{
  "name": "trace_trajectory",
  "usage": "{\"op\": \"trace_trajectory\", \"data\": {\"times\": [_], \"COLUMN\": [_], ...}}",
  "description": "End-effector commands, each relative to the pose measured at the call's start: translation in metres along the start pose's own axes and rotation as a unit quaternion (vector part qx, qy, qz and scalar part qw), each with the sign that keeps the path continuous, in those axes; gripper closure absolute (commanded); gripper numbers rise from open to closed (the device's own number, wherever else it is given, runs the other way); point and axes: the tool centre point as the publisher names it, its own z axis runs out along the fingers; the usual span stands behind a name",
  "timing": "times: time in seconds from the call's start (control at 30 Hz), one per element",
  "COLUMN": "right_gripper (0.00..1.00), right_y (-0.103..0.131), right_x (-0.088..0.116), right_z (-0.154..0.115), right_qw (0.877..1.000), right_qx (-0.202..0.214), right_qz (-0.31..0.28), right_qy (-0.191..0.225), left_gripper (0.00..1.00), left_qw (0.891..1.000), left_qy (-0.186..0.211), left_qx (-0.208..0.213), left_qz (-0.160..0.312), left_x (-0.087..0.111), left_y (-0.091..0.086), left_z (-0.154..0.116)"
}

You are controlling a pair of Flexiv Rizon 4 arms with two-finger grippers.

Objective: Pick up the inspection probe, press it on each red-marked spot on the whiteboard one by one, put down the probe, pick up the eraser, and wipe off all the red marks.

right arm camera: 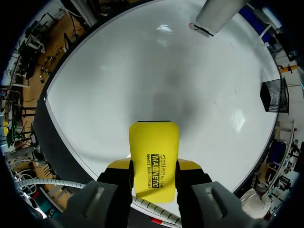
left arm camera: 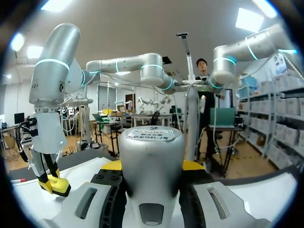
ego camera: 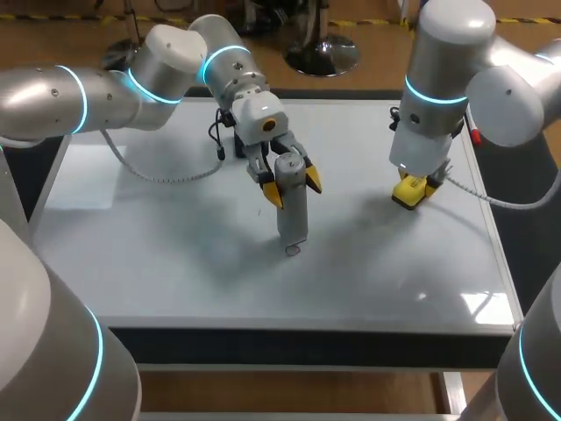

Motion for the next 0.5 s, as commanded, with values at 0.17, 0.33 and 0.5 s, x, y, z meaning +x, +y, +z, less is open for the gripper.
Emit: {"op": "trace_trajectory", "data": {"times": [0.17,0.33,0.5], "right_gripper": [1.0,1.0,1.0], "right_y": [0.0,0.0,0.0], "right_x": [0.0,0.0,0.0], "right_z": [0.0,0.0,0.0], "right_qw": [1.0,1.0,1.0], "right_qx": [0.001,0.001,0.001], "right_qz": [-0.001,-0.001,-0.001], "right_qy": [0.001,0.001,0.001], "left_gripper": [1.0,1.0,1.0], "left_qw": [1.0,1.0,1.0], "left_qy": [0.006,-0.003,-0.021], "left_qx": [0.014,0.016,0.012], "left_qz": [-0.002,-0.005,-0.005], "left_x": [-0.003,0.002,0.009], "left_y": [0.01,0.013,0.013], "left_z": [0.003,0.009,0.013]}}
